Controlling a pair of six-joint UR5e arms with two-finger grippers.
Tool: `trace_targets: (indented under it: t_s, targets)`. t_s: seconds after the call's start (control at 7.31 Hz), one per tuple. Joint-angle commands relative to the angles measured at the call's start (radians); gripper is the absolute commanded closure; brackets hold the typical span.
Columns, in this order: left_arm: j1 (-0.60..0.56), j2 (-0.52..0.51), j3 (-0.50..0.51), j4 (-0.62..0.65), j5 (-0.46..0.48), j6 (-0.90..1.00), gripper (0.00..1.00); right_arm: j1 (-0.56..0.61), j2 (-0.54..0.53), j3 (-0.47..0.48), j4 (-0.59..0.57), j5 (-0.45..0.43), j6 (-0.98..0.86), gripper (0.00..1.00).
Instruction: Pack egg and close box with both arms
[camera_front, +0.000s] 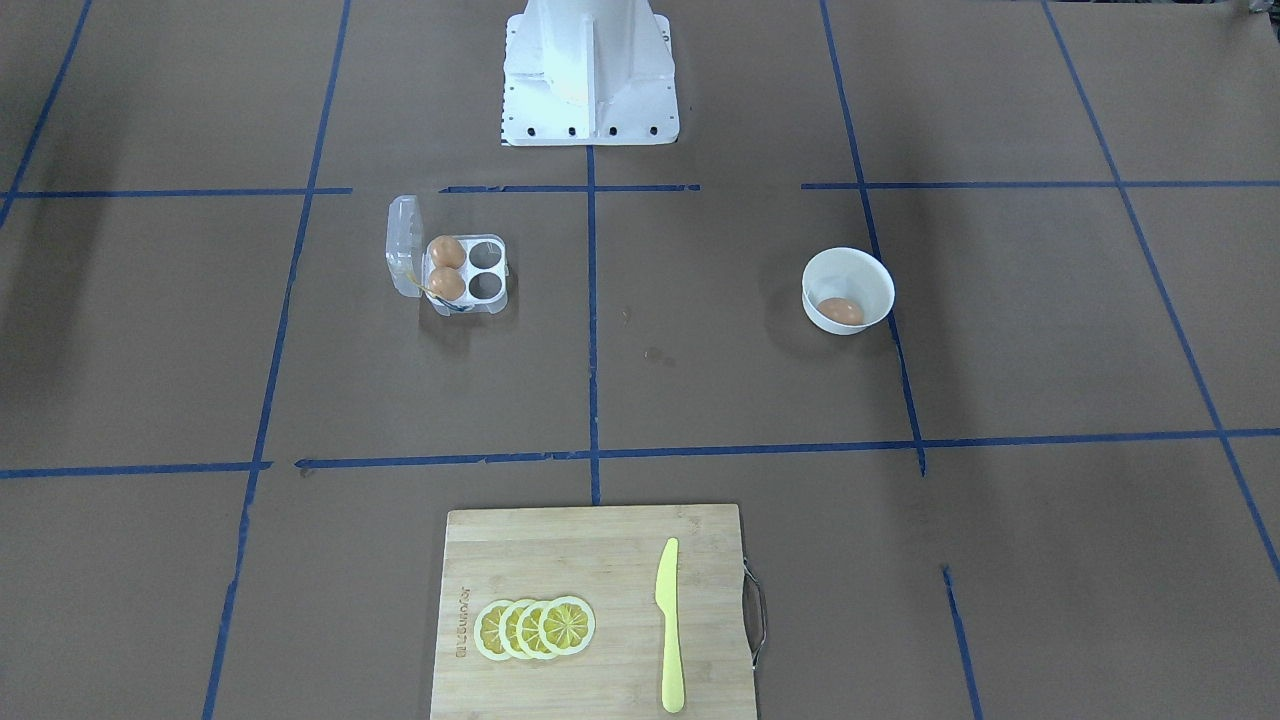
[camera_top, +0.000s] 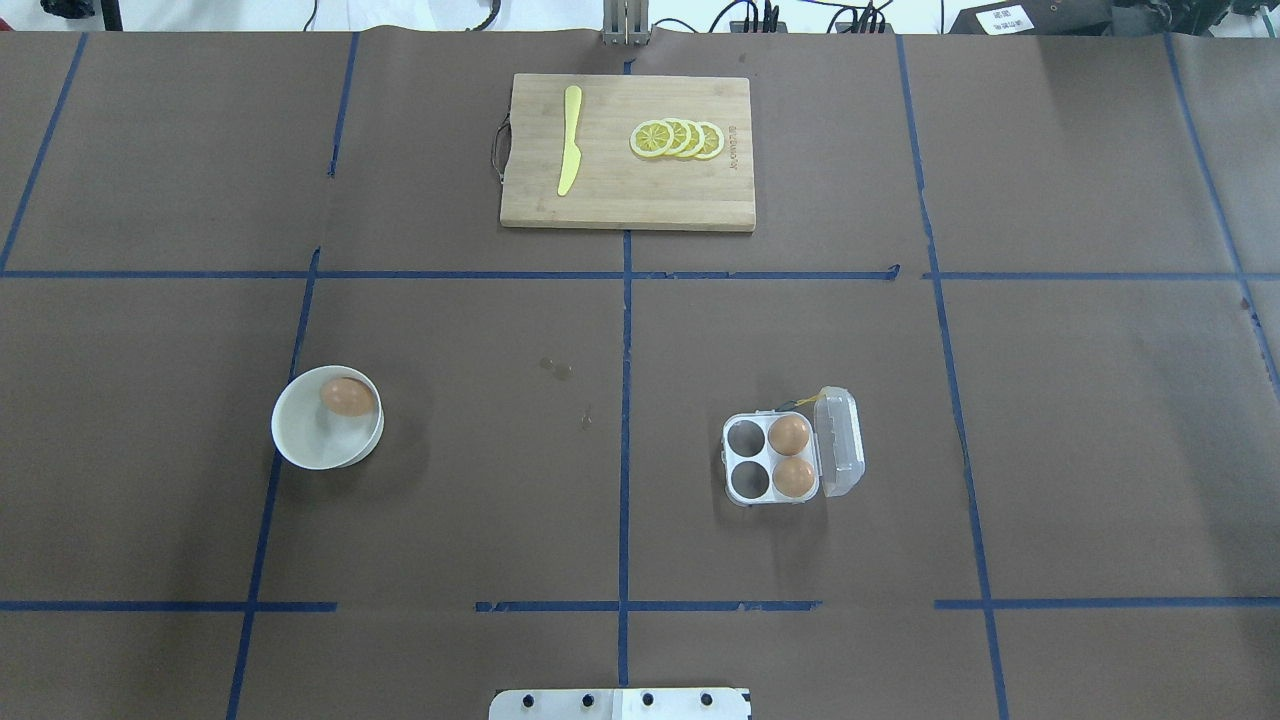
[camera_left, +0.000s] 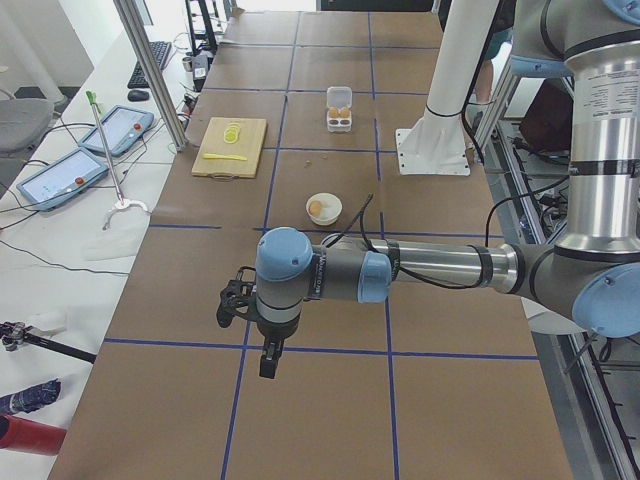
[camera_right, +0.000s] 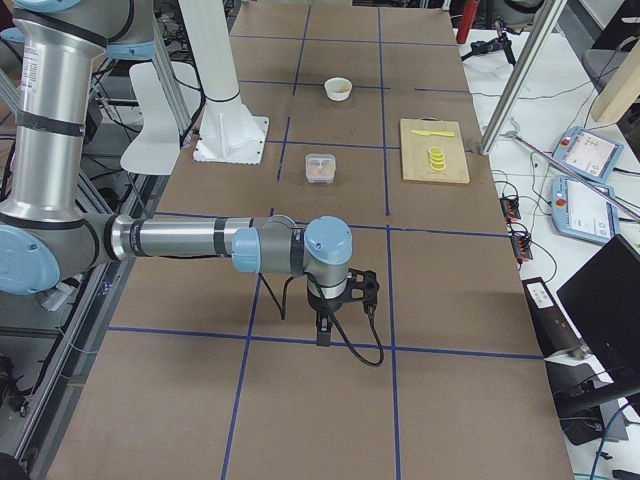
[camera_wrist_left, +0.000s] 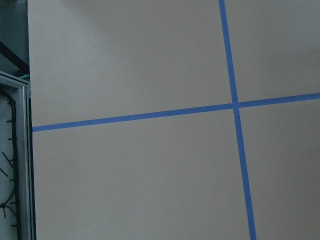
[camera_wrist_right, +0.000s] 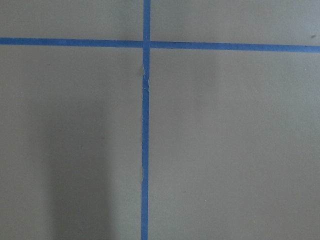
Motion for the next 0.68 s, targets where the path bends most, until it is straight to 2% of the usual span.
trace_targets:
  t_s: [0.0, 0.55]
  targets:
    - [0.0, 0.0, -0.003, -0.009, -0.002, 0.002, 0.0, 0.0, 0.003, -0.001, 0.002, -0.001, 0.0, 0.0]
    - [0.02, 0.011, 0.003, -0.128, -0.003, 0.001, 0.0, -0.006, 0.005, 0.048, -0.001, 0.021, 0.0, 0.0]
